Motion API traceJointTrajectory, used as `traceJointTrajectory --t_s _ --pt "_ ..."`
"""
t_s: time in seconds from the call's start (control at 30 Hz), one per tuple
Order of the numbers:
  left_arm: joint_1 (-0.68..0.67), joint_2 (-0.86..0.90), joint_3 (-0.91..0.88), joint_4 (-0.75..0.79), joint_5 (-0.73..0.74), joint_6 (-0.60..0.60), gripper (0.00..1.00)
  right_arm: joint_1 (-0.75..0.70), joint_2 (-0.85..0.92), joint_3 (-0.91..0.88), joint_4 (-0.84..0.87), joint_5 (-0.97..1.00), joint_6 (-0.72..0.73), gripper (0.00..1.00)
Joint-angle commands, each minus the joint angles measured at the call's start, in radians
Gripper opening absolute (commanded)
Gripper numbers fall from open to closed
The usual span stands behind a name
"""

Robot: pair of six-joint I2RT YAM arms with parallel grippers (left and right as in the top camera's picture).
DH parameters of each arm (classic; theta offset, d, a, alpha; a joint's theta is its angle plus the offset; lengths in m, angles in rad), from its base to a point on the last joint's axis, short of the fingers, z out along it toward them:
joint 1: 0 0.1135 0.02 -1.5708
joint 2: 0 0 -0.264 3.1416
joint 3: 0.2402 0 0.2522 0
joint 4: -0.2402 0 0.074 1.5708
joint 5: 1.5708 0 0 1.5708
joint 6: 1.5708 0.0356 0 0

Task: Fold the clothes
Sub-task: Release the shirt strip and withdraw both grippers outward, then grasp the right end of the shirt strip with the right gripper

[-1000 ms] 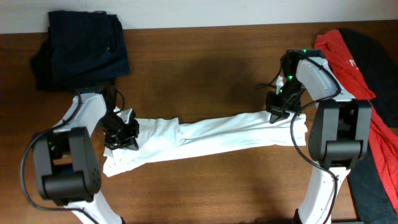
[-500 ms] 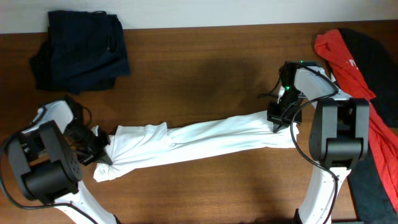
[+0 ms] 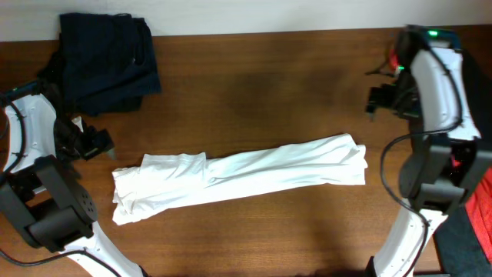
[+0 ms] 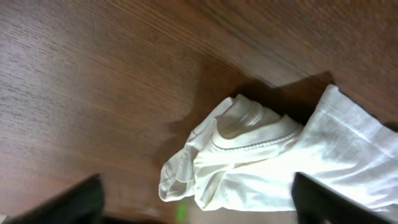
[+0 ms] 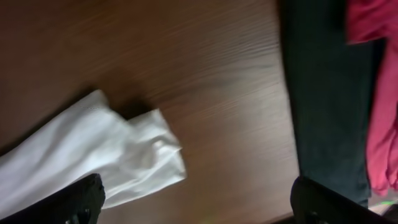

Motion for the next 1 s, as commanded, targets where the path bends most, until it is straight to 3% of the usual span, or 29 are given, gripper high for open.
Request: traceJointTrajectory --t_s 0.0,0.07,0.17,0.53,0.77,0.8,0.83,0.9,0.97 --pt "0.000 -0.023 0.013 0.010 -0.006 -0.005 0.99 -0.107 0.024 0.004 0.020 -0.266 -0.232 0.99" --pt "0.000 -0.023 0.013 0.021 -0.006 -0.006 0.99 -0.147 0.029 -0.025 0.017 -0.459 -0.397 0.99" --pt "0.000 -0.023 0.013 0.036 0.038 -0.006 0.99 -0.153 0.031 -0.108 0.036 -0.479 -0.457 0.99" --pt "0.000 -0.023 0.013 0.057 0.099 -0.006 0.99 -0.151 0.031 -0.496 0.293 -0.565 -0.458 0.99" --pt "0.000 -0.023 0.013 0.059 0.099 -0.006 0.99 -0.085 0.031 -0.644 0.353 -0.698 -0.457 0.99" --pt "0.000 -0.023 0.013 0.059 0.099 -0.006 0.99 -0.065 0.031 -0.652 0.354 -0.697 -0.457 0.96" --pt "0.000 -0.023 0.013 0.059 0.099 -0.006 0.99 -0.043 0.031 -0.652 0.353 -0.694 -0.456 0.83" --pt "0.000 -0.023 0.013 0.060 0.099 -0.006 0.99 -0.021 0.031 -0.646 0.354 -0.678 -0.440 0.75" --pt "0.000 -0.023 0.013 0.064 0.099 -0.006 0.99 -0.026 0.031 -0.632 0.352 -0.576 -0.352 0.62"
